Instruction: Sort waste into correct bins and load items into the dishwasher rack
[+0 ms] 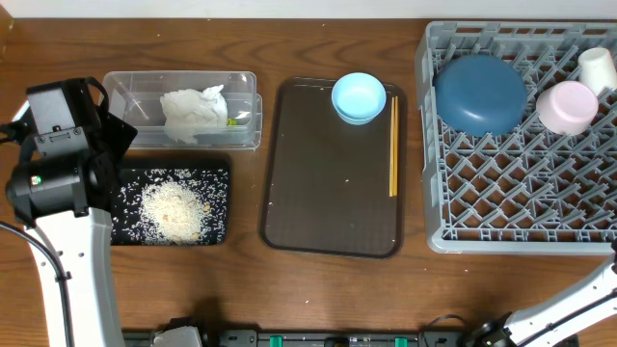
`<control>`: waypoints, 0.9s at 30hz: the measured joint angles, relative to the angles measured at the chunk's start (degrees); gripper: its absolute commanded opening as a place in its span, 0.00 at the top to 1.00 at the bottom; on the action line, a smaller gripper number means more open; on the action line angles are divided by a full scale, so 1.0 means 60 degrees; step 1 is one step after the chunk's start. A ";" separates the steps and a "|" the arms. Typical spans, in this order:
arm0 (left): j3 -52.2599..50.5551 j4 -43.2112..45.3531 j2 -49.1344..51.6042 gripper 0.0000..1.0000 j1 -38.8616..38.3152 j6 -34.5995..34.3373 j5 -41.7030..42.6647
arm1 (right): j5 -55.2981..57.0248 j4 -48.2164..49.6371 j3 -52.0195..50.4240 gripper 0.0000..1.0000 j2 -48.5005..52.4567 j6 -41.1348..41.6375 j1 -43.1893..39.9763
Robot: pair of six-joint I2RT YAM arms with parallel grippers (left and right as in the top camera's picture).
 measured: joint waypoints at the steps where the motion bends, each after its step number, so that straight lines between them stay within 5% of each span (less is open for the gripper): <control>1: 0.0000 0.0000 0.0000 0.10 0.0000 0.0000 0.0000 | 0.0000 -0.0011 -0.0015 0.71 0.0000 -0.0004 -0.0036; 20: 0.0000 0.0000 0.0004 0.09 0.0000 0.0000 0.0000 | -0.0313 -0.0856 0.0011 0.80 -0.0113 -0.0313 -0.0342; 27: 0.0000 0.0000 0.0004 0.10 0.0000 0.0000 0.0000 | -0.0208 -0.0976 -0.0004 0.70 -0.0164 -0.0164 -0.0350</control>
